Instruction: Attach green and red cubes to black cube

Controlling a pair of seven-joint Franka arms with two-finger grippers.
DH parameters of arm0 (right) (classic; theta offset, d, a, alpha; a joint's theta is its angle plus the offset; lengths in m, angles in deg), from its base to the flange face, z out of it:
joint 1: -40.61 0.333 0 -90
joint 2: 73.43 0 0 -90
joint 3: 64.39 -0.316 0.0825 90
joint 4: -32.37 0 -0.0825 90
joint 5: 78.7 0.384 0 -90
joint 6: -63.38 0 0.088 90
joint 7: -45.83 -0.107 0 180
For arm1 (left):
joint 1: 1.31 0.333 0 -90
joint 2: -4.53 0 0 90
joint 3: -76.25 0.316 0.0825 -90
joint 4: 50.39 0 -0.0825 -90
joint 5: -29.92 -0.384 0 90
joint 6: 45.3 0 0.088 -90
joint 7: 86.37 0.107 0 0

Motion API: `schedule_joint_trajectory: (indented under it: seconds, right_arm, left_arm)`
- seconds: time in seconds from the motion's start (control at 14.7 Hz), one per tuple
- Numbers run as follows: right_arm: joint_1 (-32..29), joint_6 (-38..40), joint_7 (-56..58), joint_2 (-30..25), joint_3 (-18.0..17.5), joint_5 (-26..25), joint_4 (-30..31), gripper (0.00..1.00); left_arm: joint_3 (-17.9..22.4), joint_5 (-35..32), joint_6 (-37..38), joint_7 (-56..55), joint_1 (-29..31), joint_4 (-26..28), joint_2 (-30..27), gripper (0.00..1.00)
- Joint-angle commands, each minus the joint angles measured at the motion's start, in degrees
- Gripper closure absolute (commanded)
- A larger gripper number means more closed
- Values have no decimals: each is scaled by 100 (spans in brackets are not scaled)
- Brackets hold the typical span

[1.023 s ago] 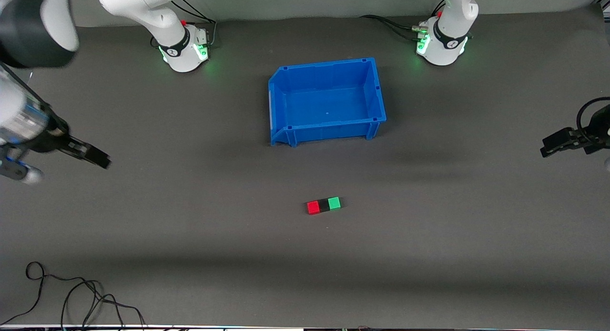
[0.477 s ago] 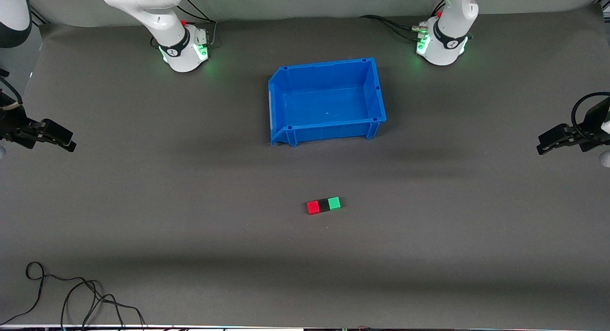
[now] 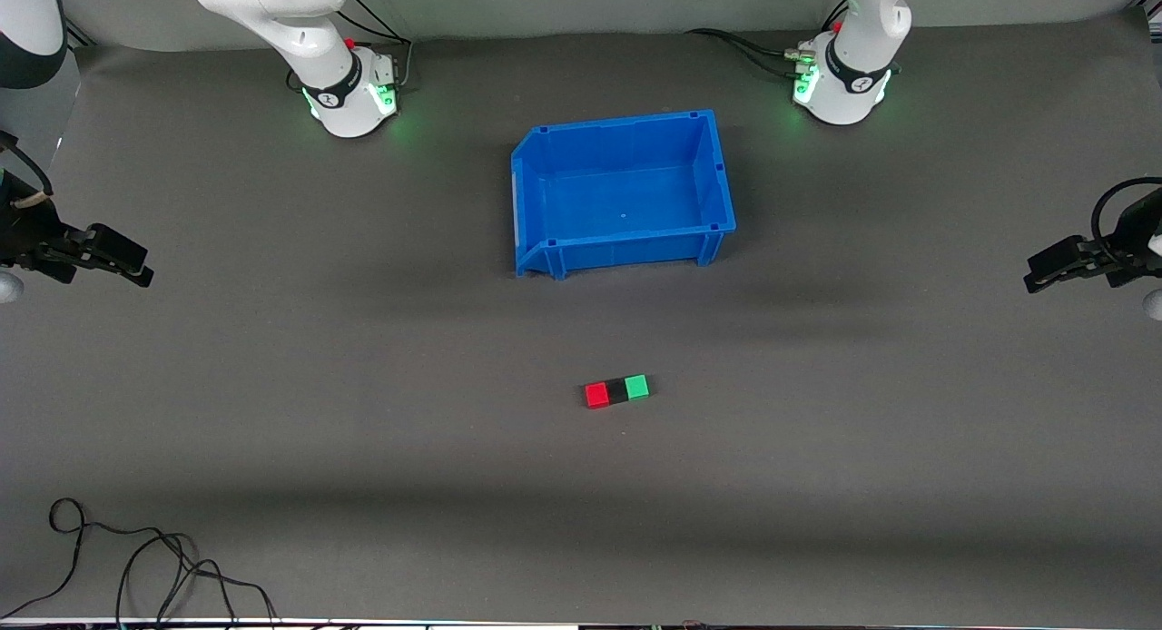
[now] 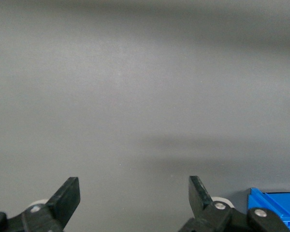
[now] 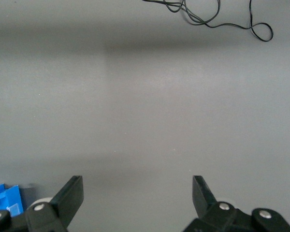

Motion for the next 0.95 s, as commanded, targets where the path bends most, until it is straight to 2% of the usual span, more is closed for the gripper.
schedule_joint_trajectory:
  seconds: [0.0, 0.2, 0.89]
  right_arm:
    - [-56, 204, 95, -147, -17, 357, 79, 0]
    - [-47, 706, 130, -147, -17, 411, 43, 0]
    - [-38, 698, 60, -95, -26, 420, 26, 0]
  left_arm:
    - [-33, -91, 111, -96, -48, -199, 108, 0]
    - [-42, -91, 137, -18, -40, -226, 144, 0]
    - [-51, -171, 102, -97, -57, -217, 188, 1]
